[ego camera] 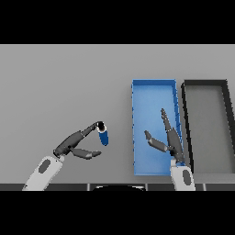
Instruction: Pick up the blue pipe and place it into the blue bin.
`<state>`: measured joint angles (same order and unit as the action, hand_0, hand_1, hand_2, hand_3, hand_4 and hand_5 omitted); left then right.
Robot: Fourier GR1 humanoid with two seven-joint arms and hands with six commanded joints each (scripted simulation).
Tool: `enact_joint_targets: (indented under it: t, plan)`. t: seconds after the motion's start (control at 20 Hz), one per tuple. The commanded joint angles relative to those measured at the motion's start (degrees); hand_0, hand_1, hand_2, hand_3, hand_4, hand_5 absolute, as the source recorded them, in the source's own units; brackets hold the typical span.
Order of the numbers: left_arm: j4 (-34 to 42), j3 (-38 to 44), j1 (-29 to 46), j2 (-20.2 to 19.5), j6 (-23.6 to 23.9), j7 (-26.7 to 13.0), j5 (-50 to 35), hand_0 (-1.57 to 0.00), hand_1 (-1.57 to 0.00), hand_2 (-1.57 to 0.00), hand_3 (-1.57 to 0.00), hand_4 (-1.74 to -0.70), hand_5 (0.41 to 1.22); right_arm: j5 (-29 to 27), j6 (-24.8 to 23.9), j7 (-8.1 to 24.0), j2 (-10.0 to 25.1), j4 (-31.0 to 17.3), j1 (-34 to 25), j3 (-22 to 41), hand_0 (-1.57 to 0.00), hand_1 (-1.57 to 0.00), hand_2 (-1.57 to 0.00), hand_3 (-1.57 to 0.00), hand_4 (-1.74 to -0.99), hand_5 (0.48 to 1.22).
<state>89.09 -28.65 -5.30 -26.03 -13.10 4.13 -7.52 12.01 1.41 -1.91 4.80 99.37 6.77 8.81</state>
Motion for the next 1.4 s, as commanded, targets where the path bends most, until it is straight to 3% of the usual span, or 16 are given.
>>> enact_joint_targets:
  t: [0.0, 0.35, 0.55, 0.65, 0.7, 0.75, 0.85, 0.95, 1.1, 1.35]
  plan:
    - [-0.77, -0.3, -0.67, 1.14, 0.27, 0.21, 0.34, 0.0, 0.0, 0.0, 0.0, -1.2, 0.467, -0.41, 0.24, -0.2, 0.27, -0.08, 0.08, -0.32, 0.0, 0.0, 0.0, 0.0, -1.229, 0.621]
    - [-9.8, -2.22, -6.71, 7.33, 0.02, 0.49, 3.6, 0.0, 0.0, 0.0, 0.0, -1.13, 0.462, -0.98, 0.23, 0.19, 0.56, 0.36, 0.17, -0.97, 0.0, 0.0, 0.0, 0.0, -1.201, 0.605]
    - [-12.34, -1.65, -7.94, 10.68, -0.95, 3.26, 1.45, 0.0, 0.0, 0.0, 0.0, -1.21, 0.533, -1.25, 0.51, 0.81, 0.42, -0.17, 0.5, -0.97, 0.0, 0.0, 0.0, 0.0, -1.206, 0.606]
    - [-12.69, -1.27, -7.93, 12.17, -0.49, 4.04, 0.58, 0.0, -0.04, -0.11, -0.04, -1.27, 0.585, -0.78, 0.28, 0.25, 0.91, 0.49, 0.43, -1.07, 0.0, 0.0, 0.0, 0.0, -1.196, 0.603]
    - [-13.31, -1.26, -8.12, 12.71, 0.01, 4.06, 0.84, -0.03, -0.14, -0.22, -0.12, -1.29, 0.617, -1.11, 0.42, 0.58, 1.0, 0.93, 0.09, -1.18, 0.0, 0.0, 0.0, 0.0, -1.196, 0.605]
    - [-13.04, -1.23, -7.93, 13.06, 0.39, 3.47, 0.65, -0.1, -0.26, -0.36, -0.22, -1.32, 0.651, -1.61, 0.74, 0.89, 0.48, 0.6, 0.23, -0.95, 0.0, 0.0, 0.0, 0.0, -1.198, 0.605]
    - [-13.44, -1.09, -7.61, 15.25, 0.98, 2.24, -0.67, -0.5, -0.68, -0.73, -0.7, -1.42, 0.856, -1.5, 0.6, 1.05, 0.66, -0.2, 0.06, -1.3, 0.0, 0.0, 0.0, 0.0, -1.196, 0.604]
    - [-13.25, -1.82, -7.31, 14.81, 1.16, 2.56, 0.61, -0.89, -1.0, -1.03, -1.01, -1.53, 0.988, -1.88, 0.87, 0.06, 0.87, -0.34, 0.65, -1.53, 0.0, 0.0, 0.0, 0.0, -1.195, 0.604]
    - [-12.69, -3.86, -6.72, 14.83, 1.96, 4.85, 1.93, -1.22, -1.28, -1.3, -1.22, -1.63, 1.101, -1.6, 0.63, 0.09, 0.95, 0.03, 0.74, -1.51, 0.0, 0.0, 0.0, 0.0, -1.195, 0.603]
    - [-9.65, -3.34, -6.85, 15.55, 4.16, 7.62, 1.28, -1.46, -1.48, -1.48, -1.41, -1.7, 1.182, -1.28, 0.71, 0.62, 0.8, -0.23, 0.07, -1.16, 0.0, 0.0, 0.0, 0.0, -1.189, 0.603]
